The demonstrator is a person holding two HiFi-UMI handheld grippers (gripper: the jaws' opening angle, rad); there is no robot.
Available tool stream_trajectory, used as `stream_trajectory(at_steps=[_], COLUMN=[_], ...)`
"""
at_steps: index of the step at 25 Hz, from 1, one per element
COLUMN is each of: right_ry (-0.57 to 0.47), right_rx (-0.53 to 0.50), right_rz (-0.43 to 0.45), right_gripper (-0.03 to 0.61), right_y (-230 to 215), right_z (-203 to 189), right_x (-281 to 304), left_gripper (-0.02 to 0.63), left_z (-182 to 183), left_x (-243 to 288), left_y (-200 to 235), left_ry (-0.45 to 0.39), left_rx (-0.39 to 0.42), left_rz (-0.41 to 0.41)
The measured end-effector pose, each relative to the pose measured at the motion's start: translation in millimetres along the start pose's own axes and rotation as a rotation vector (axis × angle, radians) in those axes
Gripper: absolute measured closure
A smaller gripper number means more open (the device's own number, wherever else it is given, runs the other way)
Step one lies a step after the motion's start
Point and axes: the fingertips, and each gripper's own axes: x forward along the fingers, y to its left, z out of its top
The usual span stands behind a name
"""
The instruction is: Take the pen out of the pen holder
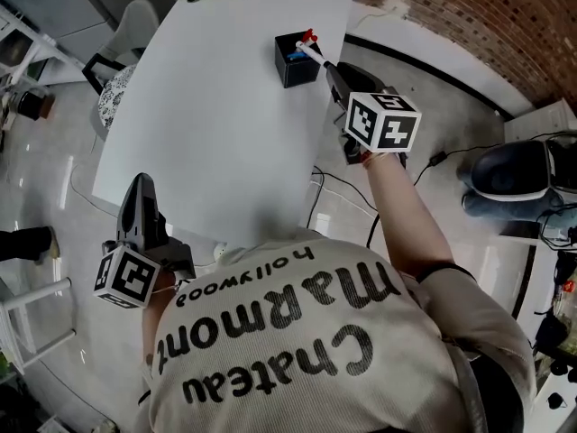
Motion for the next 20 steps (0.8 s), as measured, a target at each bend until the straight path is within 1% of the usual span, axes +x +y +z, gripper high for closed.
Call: stream_trajectory(at_steps=[5, 15, 20], right_ry=[-0.010, -0.036, -0.059], right_rx=[0.002, 0.116, 0.172], right_rz=[-0.027, -0.109, -0.152], right_gripper=[0.505, 0.506, 0.506], right_y=[1, 15, 24], right_z=[3, 1, 0], right_x=[-7, -23, -33], left_gripper=[0.614, 0.614, 0.614], left_z=[4, 25, 41], left_x=[4, -4, -13], left_y=[0, 27, 43], left_ry=[-0.002, 0.023, 0.011], left_rx=[-0.004, -0.005, 0.002], left_rz=[-0.031, -0.069, -0.090])
